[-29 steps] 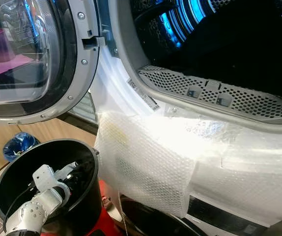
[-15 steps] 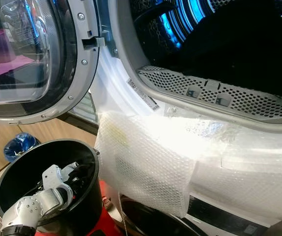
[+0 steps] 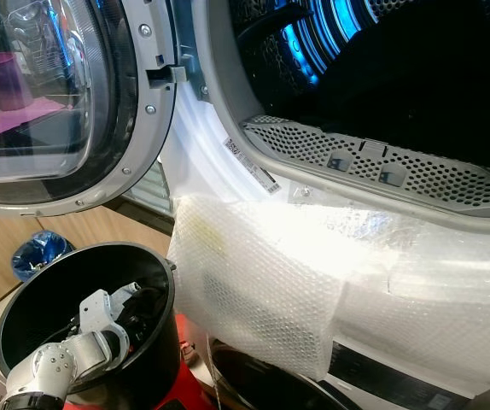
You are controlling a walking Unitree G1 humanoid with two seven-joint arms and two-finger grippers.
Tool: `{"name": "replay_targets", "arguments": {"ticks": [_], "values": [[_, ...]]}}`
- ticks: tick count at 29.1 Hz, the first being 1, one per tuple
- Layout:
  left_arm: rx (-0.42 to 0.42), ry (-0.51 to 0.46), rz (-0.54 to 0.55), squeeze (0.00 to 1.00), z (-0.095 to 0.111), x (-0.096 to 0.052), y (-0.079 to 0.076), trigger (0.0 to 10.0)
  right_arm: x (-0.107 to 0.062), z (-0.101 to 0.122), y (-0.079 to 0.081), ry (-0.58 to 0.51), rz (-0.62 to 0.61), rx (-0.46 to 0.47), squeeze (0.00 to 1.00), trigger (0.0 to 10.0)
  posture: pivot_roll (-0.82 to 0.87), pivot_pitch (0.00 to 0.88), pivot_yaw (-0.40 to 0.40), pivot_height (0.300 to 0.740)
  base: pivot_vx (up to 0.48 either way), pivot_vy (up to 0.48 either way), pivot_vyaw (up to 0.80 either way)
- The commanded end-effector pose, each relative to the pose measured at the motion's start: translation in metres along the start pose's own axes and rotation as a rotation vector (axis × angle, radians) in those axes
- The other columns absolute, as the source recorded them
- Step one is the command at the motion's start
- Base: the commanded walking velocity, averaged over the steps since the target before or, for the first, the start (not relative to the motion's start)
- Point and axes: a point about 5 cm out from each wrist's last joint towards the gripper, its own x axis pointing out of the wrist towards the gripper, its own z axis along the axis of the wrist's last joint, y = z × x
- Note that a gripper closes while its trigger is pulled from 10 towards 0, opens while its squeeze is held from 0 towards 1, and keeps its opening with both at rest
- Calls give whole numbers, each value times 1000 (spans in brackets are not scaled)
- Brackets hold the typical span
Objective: Clothes washing
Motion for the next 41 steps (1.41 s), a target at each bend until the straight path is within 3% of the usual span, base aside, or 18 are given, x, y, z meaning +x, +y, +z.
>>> {"name": "replay_targets", "arguments": {"ticks": [1,15,29,35,41], "values": [[4,20,1,0,-7,0,1,0,-1,-6,3,18,3,-2,0,10000,-78,0,49,740,0,0,0],[-29,-59,50,0,-3,-8,8,0,0,-2,2,6,20,-66,0,10000,-32,0,17,740,0,0,0],[-85,-153,90,0,4,-18,15,0,1,5,1,-3,25,-66,0,10000,-17,0,18,740,0,0,0],[-60,-194,96,0,8,-22,16,0,1,8,4,-19,48,-27,0,10000,-5,0,24,740,0,0,0],[-62,-302,165,0,17,-41,33,0,0,12,9,-41,72,16,0,10000,-4,0,41,740,0,0,0]]}}
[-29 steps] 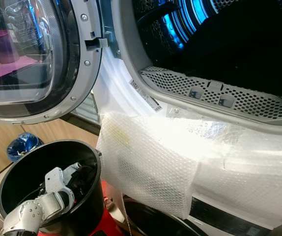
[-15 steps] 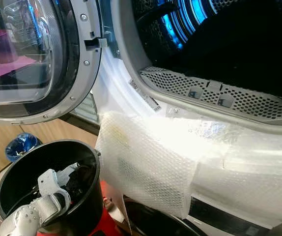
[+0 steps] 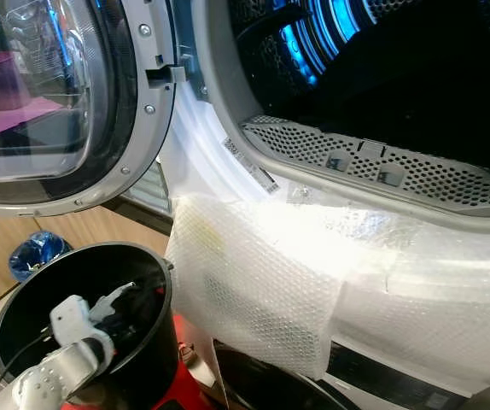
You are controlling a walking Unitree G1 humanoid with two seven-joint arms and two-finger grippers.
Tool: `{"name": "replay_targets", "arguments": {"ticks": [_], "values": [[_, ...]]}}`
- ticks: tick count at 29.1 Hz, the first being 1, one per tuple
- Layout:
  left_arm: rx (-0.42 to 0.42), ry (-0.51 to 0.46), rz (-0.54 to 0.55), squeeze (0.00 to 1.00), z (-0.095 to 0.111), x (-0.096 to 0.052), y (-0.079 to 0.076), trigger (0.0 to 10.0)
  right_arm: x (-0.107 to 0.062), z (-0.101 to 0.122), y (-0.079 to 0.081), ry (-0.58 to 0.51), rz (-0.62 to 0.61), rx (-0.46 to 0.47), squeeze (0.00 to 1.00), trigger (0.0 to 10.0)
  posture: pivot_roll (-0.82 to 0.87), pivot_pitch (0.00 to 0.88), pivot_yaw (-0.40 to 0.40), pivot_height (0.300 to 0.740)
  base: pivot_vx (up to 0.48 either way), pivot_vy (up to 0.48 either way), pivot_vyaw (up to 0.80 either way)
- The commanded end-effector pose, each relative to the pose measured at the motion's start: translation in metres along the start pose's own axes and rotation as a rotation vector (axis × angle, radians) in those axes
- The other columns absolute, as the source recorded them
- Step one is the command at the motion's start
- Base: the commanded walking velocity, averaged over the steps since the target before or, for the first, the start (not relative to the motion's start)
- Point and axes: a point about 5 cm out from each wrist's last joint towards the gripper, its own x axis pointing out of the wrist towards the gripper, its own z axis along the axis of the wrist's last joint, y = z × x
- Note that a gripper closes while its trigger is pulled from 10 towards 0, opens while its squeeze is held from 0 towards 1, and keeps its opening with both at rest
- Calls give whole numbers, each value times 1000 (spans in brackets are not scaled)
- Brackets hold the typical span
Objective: Clothes washing
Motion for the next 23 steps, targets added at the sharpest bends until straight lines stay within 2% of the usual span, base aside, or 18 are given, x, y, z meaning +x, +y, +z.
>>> {"name": "replay_targets", "arguments": {"ticks": [1,2,3,4,5,8,9,10,11,12,13,14,18,20,22,23], "values": [[21,-106,34,0,16,-8,9,0,0,3,5,-19,20,43,0,10000,0,0,43,740,0,0,0],[20,-135,33,0,20,-10,9,0,0,4,6,-23,21,50,0,10000,1,0,44,740,0,0,0],[20,-238,24,0,33,-17,11,0,0,5,6,-33,22,58,0,10000,6,0,47,740,0,0,0],[20,-238,24,0,33,-17,11,0,0,5,6,-33,22,58,0,10000,6,0,47,740,0,0,0],[57,-341,9,0,45,-26,11,0,0,6,7,-37,24,58,0,10000,10,0,52,740,0,0,0],[128,-439,1,0,58,-38,10,0,0,7,8,-45,32,72,0,10000,18,0,57,740,0,0,0],[204,-498,-14,0,63,-46,6,0,0,7,9,-49,35,76,0,10000,23,0,57,740,0,0,0],[204,-498,-14,0,63,-46,6,0,0,7,9,-49,35,76,0,10000,23,0,57,740,0,0,0],[418,-592,-135,0,69,-58,-15,0,0,8,10,-59,40,93,0,10000,29,0,59,740,0,0,0],[553,-631,-236,0,67,-66,-30,0,0,9,11,-65,42,102,0,10000,29,0,59,740,0,0,0],[553,-631,-236,0,67,-66,-30,0,0,9,11,-65,42,102,0,10000,29,0,59,740,0,0,0],[664,-624,-423,0,57,-74,-54,0,0,9,12,-66,44,96,0,10000,32,0,61,740,0,0,0],[862,-601,-729,0,37,-92,-93,0,-1,11,14,-76,47,97,0,10000,28,0,68,740,0,0,0],[916,-534,-918,0,23,-105,-115,0,0,14,14,-84,46,109,0,10000,21,0,74,740,0,0,0],[925,-496,-988,0,17,-109,-122,0,0,15,14,-88,45,113,0,10000,21,0,74,740,0,0,0],[925,-496,-988,0,17,-109,-122,0,0,15,14,-88,45,113,0,10000,21,0,74,740,0,0,0]]}}
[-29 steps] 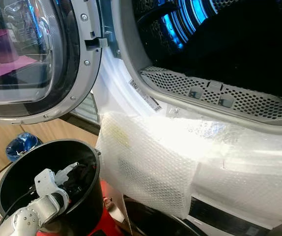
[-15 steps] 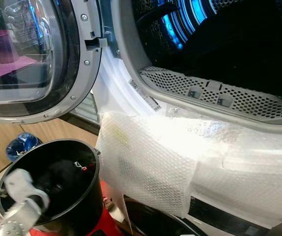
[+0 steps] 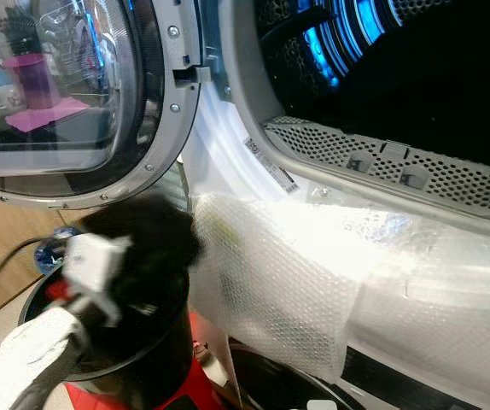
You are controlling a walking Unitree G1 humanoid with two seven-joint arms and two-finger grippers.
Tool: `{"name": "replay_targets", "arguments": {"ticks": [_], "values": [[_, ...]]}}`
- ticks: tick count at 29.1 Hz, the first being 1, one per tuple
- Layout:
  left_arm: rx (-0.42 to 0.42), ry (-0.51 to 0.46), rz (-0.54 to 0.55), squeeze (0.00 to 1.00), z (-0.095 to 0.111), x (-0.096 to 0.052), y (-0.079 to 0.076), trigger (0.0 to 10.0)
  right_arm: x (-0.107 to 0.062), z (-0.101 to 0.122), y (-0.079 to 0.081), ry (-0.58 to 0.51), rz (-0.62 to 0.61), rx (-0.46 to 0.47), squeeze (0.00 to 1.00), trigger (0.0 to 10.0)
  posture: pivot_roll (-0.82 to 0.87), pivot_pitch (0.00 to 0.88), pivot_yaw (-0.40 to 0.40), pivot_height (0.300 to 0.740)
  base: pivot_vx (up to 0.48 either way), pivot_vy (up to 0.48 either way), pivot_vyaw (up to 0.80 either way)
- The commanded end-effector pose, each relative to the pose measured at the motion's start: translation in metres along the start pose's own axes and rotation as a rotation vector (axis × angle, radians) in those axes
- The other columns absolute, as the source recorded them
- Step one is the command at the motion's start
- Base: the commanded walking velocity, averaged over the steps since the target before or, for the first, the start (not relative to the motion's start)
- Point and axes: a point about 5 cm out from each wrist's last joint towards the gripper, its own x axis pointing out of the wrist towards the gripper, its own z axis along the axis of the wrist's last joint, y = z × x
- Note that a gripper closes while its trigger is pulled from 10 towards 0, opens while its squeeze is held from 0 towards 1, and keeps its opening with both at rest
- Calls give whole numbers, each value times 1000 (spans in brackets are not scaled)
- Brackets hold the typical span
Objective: Clothes washing
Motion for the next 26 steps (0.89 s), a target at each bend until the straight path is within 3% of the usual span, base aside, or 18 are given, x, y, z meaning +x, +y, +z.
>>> {"name": "replay_targets", "arguments": {"ticks": [1,2,4,6,7,8,11,13,15,18,22,26], "values": [[-10,-5,-156,0,7,5,-18,0,0,1,1,-5,-3,28,0,10000,19,0,74,740,0,0,0],[-10,-5,-156,0,7,5,-18,0,0,1,1,-5,-3,28,0,10000,19,0,74,740,0,0,0],[-83,5,-312,0,10,10,-38,0,0,2,1,-9,-6,38,0,10000,5,0,85,740,0,0,0],[-111,11,-364,0,10,10,-45,0,0,2,1,-9,-10,38,0,10000,5,0,85,740,0,0,0],[-152,60,-499,0,4,9,-58,0,0,1,-1,-13,-16,51,0,10000,-22,0,96,740,0,0,0],[-172,94,-547,0,1,9,-62,0,0,0,-1,-14,-17,56,0,10000,-24,0,96,740,0,0,0],[-186,131,-590,0,-2,8,-64,0,-1,-1,0,-14,-15,60,0,10000,-29,0,100,740,0,0,0],[-245,216,-677,0,-7,5,-65,0,-1,-4,0,-9,-8,61,0,10000,-28,0,101,740,0,0,0],[-232,278,-748,0,-10,1,-61,0,-1,-5,0,4,-16,48,0,10000,-28,0,97,740,0,0,0],[-253,314,-769,0,-12,0,-56,0,-1,-8,-3,25,-41,40,0,10000,-32,0,99,740,0,0,0],[-242,288,-822,0,-9,4,-54,0,-1,-9,-8,35,-67,20,0,10000,-28,0,96,740,0,0,0],[-259,206,-861,0,9,28,-61,0,-1,-4,-6,10,-52,14,0,10000,-26,0,90,740,0,0,0]]}}
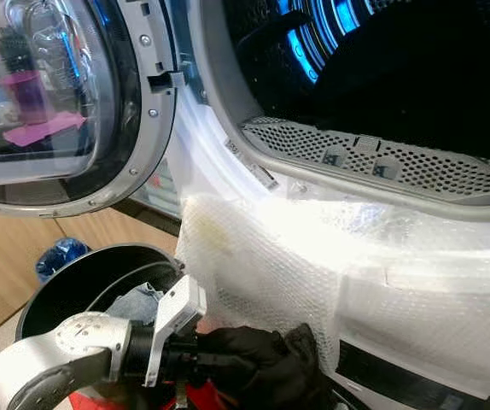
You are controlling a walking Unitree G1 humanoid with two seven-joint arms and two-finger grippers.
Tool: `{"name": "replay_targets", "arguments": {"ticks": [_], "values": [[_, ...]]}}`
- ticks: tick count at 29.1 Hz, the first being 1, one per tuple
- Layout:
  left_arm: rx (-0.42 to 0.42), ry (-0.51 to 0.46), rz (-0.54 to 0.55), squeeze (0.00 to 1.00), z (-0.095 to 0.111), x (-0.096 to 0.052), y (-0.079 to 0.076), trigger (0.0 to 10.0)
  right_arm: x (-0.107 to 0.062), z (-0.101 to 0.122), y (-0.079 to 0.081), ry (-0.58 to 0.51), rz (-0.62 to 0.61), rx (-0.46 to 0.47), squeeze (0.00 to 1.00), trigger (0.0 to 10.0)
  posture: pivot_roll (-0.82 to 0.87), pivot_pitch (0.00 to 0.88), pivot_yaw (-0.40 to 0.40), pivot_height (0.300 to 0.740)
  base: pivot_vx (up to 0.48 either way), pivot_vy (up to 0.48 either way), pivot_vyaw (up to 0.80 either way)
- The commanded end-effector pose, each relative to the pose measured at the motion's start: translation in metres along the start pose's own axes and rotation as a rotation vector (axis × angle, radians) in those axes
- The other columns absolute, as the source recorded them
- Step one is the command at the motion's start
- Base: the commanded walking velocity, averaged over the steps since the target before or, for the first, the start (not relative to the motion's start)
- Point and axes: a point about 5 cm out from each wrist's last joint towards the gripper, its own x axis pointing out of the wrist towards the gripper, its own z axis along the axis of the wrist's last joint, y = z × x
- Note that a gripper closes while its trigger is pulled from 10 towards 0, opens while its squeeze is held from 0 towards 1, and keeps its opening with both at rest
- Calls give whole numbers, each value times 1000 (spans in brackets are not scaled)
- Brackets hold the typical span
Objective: Clothes washing
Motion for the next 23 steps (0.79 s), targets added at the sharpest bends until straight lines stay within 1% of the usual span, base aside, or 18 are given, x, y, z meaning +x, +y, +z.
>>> {"name": "replay_targets", "arguments": {"ticks": [1,2,3,4,5,6,7,8,11,13,15,17,19,20,21,22,23], "values": [[30,-29,-42,0,12,3,-3,0,-1,-3,5,7,15,-1,0,10000,-26,0,90,740,0,0,0],[33,-35,-64,0,14,8,-2,0,-1,-3,5,7,14,1,0,10000,-27,0,88,740,0,0,0],[48,-59,-102,0,22,21,-1,0,0,-1,5,5,12,4,0,10000,-31,0,89,740,0,0,0],[58,-74,-119,0,26,28,-1,0,0,0,6,4,11,5,0,10000,-31,0,89,740,0,0,0],[66,-117,-156,0,36,40,-3,0,0,1,6,-1,11,7,0,10000,-31,0,89,740,0,0,0],[71,-138,-180,0,42,46,-4,0,0,2,6,-4,10,10,0,10000,-37,0,90,740,0,0,0],[71,-138,-180,0,42,46,-4,0,0,2,6,-4,10,10,0,10000,-37,0,90,740,0,0,0],[67,-160,-202,0,47,51,-5,0,0,2,6,-4,9,11,0,10000,-37,0,90,740,0,0,0],[95,-186,-252,0,60,66,-7,0,0,2,6,-1,4,7,0,10000,-42,0,101,740,0,0,0],[104,-217,-262,0,71,76,-6,0,0,2,5,-1,-11,23,0,10000,-40,0,103,740,0,0,0],[123,-248,-277,0,83,85,-7,0,0,1,5,1,-16,19,0,10000,-44,0,105,740,0,0,0],[124,-254,-281,0,85,86,-7,0,0,1,5,1,-16,20,0,10000,-47,0,106,740,0,0,0],[117,-248,-286,0,81,82,-8,0,0,0,7,2,-14,22,0,10000,-51,0,111,740,0,0,0],[113,-231,-270,0,75,78,-6,0,-1,-1,7,3,-13,21,0,10000,-50,0,112,740,0,0,0],[96,-203,-232,0,64,68,-1,0,-1,-2,6,7,-13,20,0,10000,-50,0,112,740,0,0,0],[83,-190,-203,0,58,63,2,0,-1,-4,6,12,-13,21,0,10000,-50,0,112,740,0,0,0],[83,-190,-203,0,58,63,2,0,-1,-4,6,12,-13,21,0,10000,-50,0,112,740,0,0,0]]}}
